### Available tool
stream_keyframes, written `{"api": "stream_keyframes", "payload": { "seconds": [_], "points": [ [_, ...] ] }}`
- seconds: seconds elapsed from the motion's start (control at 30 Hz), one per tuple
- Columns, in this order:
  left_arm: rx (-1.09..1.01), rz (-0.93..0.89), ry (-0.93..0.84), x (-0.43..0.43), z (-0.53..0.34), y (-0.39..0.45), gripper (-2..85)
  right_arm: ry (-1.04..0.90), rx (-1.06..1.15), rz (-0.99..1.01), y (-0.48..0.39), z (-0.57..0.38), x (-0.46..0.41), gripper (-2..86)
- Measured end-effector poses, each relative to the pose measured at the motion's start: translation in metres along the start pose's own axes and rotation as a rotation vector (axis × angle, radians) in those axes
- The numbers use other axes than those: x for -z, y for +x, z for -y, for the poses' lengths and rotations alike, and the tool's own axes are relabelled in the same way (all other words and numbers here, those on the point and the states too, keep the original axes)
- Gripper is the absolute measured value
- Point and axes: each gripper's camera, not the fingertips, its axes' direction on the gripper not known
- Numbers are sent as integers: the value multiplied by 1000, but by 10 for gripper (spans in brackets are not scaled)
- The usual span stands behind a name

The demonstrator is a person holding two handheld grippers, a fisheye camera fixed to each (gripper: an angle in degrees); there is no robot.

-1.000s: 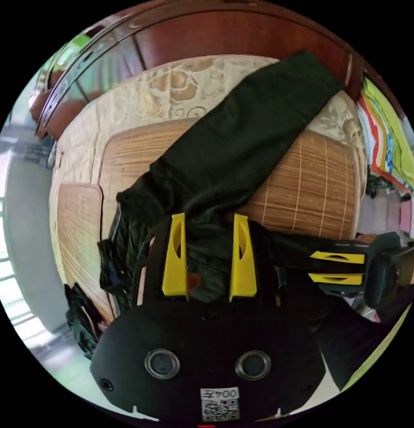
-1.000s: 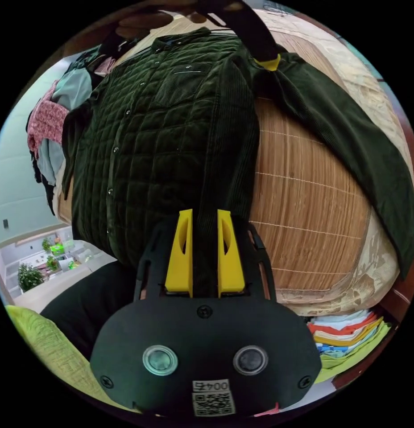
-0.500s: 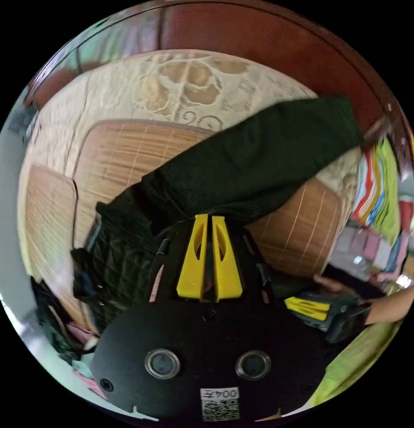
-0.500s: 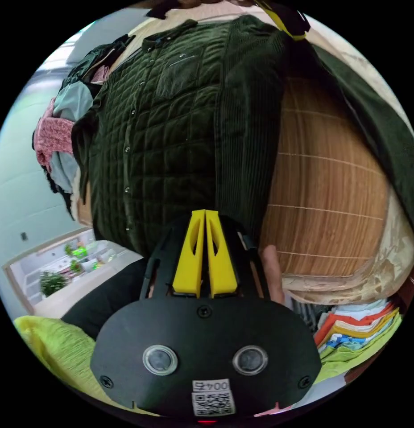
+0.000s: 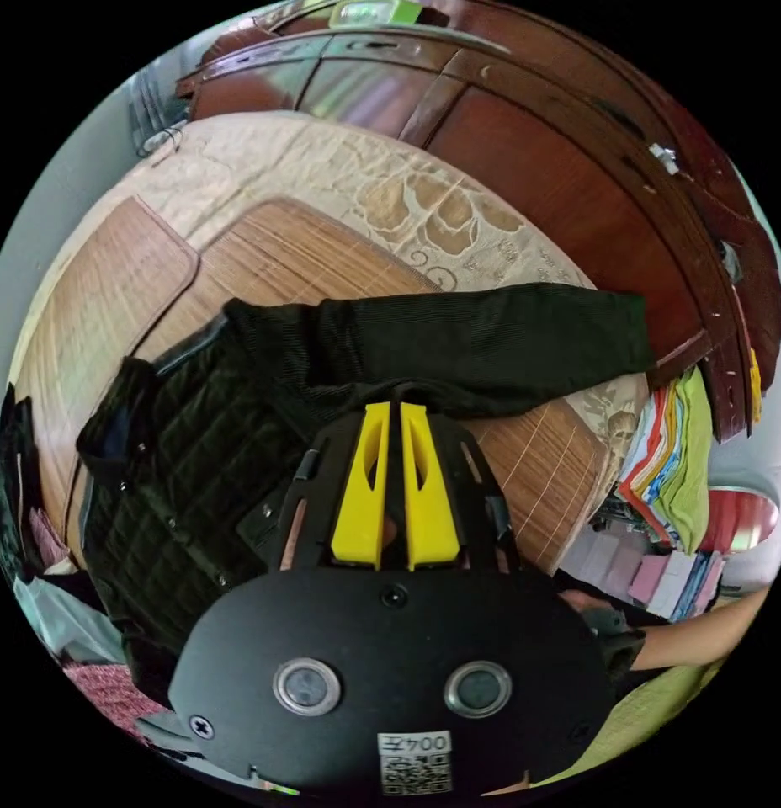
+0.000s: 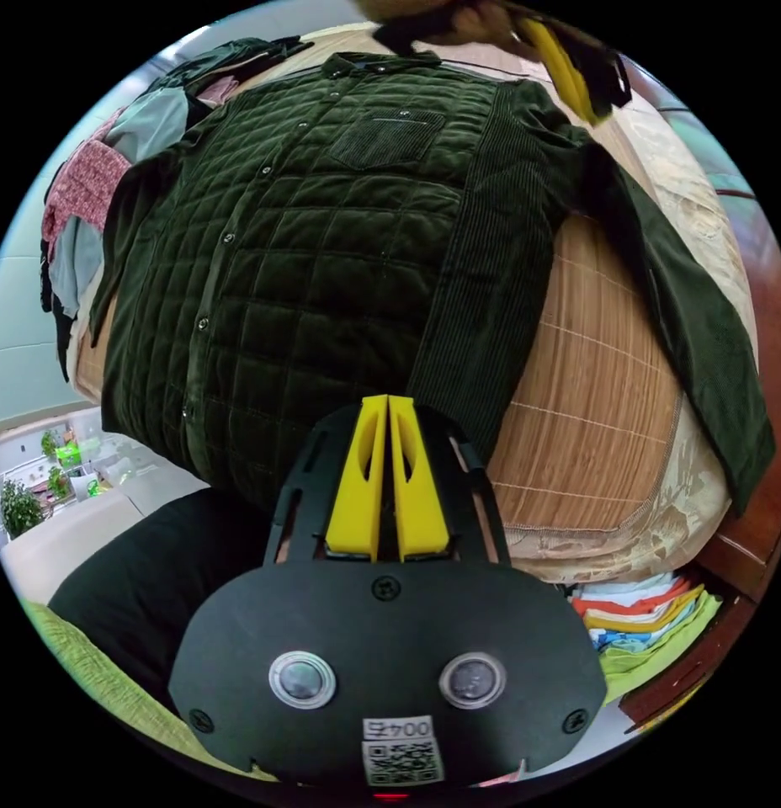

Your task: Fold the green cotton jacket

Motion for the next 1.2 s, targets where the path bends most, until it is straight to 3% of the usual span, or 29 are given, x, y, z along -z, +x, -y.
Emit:
{"api": "stream_keyframes", "payload": {
  "seconds": [0.2,0.33,0.43,0.57,0.87,1.03,1.2],
  "points": [
    [341,-88,39,38,-153,-84,49,-41,-33,68,9,11,2,-6],
    [832,-202,83,54,-331,-168,86,-49,-91,117,17,14,3,-4],
    [1109,-111,119,82,-452,-199,102,-53,-67,90,10,17,5,-4],
    [1107,120,1,109,-530,-229,117,-96,-85,119,16,26,5,-5],
    [826,243,-265,81,-523,-291,166,-155,-191,160,21,40,7,-4],
    [979,223,-196,78,-547,-287,182,-188,-247,155,19,47,9,-2],
    [1072,102,-239,37,-563,-268,189,-163,-210,86,4,46,14,0]
  ]
}}
